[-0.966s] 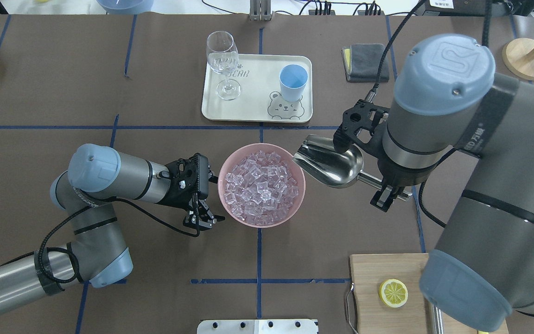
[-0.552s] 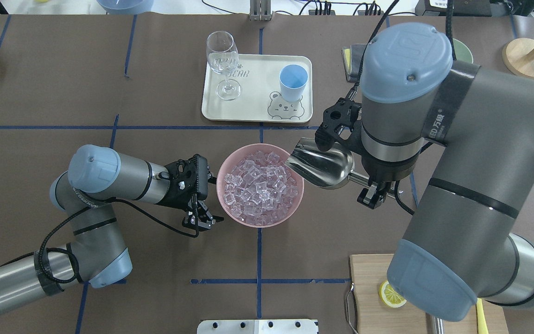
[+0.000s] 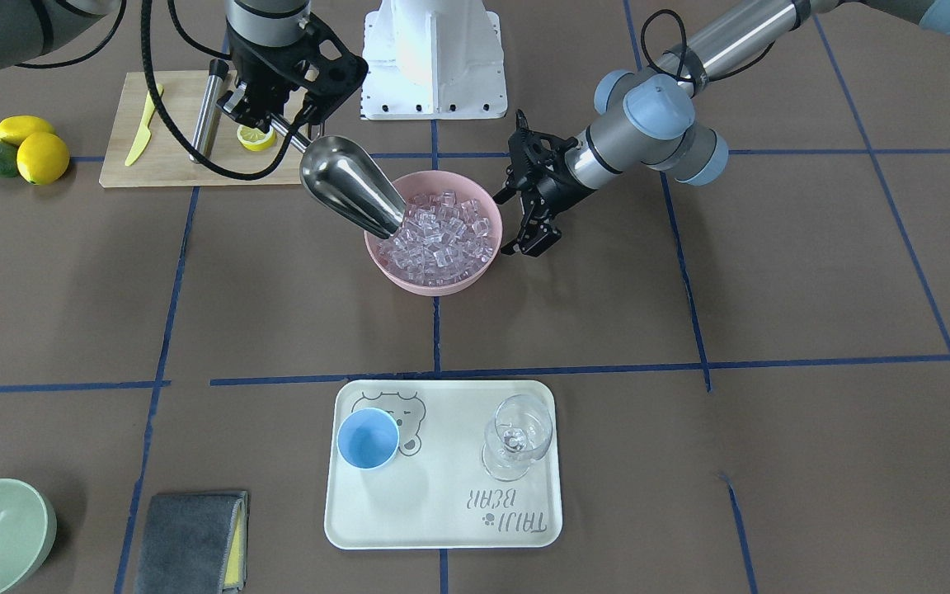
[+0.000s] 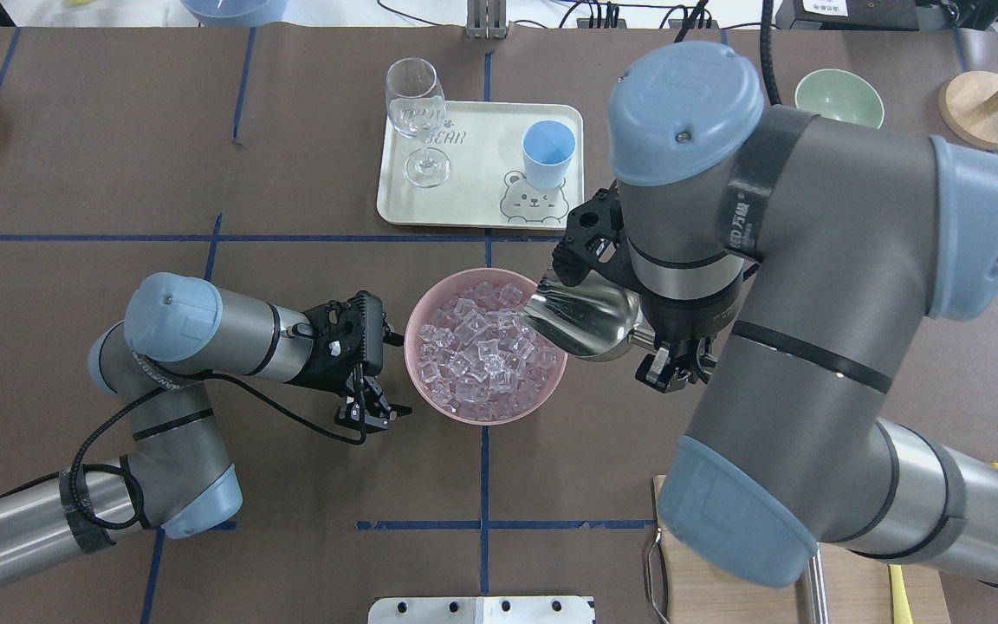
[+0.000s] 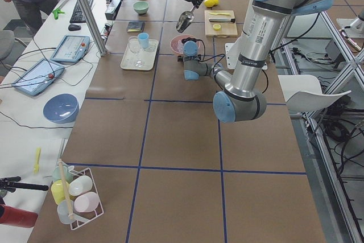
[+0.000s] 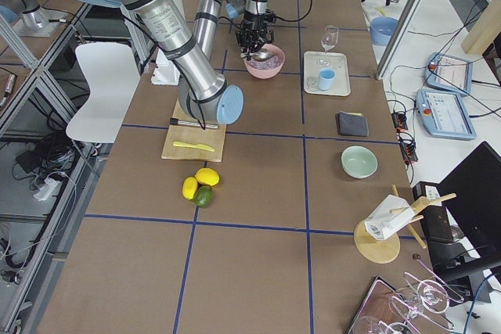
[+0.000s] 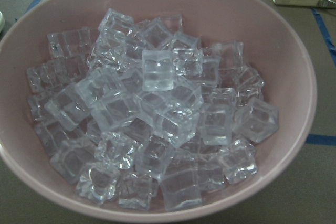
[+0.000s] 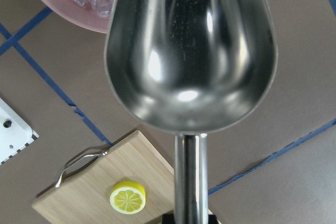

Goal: Put ice in cup with scoop
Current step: 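Dip the scoop into the ice cubes with the right gripper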

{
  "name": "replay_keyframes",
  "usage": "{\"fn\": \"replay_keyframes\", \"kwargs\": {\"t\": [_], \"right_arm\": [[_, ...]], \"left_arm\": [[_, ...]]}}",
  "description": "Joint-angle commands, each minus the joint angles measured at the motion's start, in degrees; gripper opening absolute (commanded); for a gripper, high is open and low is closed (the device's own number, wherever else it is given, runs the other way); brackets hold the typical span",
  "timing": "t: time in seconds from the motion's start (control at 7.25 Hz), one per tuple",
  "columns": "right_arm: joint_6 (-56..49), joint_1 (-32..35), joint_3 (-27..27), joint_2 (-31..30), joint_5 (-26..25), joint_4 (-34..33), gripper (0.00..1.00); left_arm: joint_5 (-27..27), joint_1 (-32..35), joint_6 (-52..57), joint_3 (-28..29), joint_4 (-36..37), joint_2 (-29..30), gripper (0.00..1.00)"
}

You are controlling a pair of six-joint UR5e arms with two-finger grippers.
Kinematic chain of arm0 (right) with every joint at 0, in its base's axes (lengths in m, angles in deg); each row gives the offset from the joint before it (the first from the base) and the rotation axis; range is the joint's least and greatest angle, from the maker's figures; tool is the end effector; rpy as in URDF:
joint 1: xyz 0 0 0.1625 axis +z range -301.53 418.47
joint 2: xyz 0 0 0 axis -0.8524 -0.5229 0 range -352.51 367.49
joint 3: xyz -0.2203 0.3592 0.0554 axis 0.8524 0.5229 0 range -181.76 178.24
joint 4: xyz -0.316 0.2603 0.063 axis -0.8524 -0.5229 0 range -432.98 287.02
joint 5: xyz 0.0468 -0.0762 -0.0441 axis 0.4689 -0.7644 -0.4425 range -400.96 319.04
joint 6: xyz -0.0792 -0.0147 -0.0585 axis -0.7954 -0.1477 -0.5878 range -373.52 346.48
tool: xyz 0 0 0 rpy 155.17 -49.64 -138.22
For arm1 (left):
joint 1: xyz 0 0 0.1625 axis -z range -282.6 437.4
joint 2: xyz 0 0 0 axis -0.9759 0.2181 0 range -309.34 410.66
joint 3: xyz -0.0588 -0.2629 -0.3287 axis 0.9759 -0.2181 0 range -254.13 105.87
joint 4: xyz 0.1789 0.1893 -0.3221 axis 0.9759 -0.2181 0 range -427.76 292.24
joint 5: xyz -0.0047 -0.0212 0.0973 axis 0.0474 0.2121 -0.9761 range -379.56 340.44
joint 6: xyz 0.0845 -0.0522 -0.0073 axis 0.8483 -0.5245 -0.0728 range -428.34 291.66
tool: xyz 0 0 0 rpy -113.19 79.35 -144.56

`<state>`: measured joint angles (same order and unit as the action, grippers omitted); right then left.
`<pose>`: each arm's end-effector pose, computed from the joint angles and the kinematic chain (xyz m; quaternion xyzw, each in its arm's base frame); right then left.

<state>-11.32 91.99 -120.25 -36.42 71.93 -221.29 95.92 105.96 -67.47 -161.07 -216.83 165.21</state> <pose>-0.3912 -0.3724 0.1392 0.0247 -0.2391 -0.4676 0.8506 0.5247 -0.3886 0.3219 0.4597 0.4633 0.5070 0.5630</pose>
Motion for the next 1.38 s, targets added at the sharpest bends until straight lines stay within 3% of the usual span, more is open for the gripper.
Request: {"fn": "replay_keyframes", "kwargs": {"t": [0.0, 0.14, 0.28, 1.24], "right_arm": [[0.0, -1.26, 7.0, 7.47, 0.31, -6.63, 0.0], [0.0, -1.7, 12.62, 11.26, 0.31, -7.6, 0.0], [0.0, -2.14, 14.93, 12.51, 0.23, -8.57, 0.0], [0.17, -6.36, 17.15, 12.35, -1.44, -13.33, 0.0]], "left_arm": [[0.09, 0.0, 0.01, 0.01, -0.09, -0.03, 1.0], [0.09, 0.09, 0.01, 0.01, -0.09, -0.03, 1.0], [0.0, 0.09, 0.01, 0.01, -0.09, -0.03, 1.0], [0.0, 0.09, 0.01, 0.18, -2.02, -0.38, 1.0]]}}
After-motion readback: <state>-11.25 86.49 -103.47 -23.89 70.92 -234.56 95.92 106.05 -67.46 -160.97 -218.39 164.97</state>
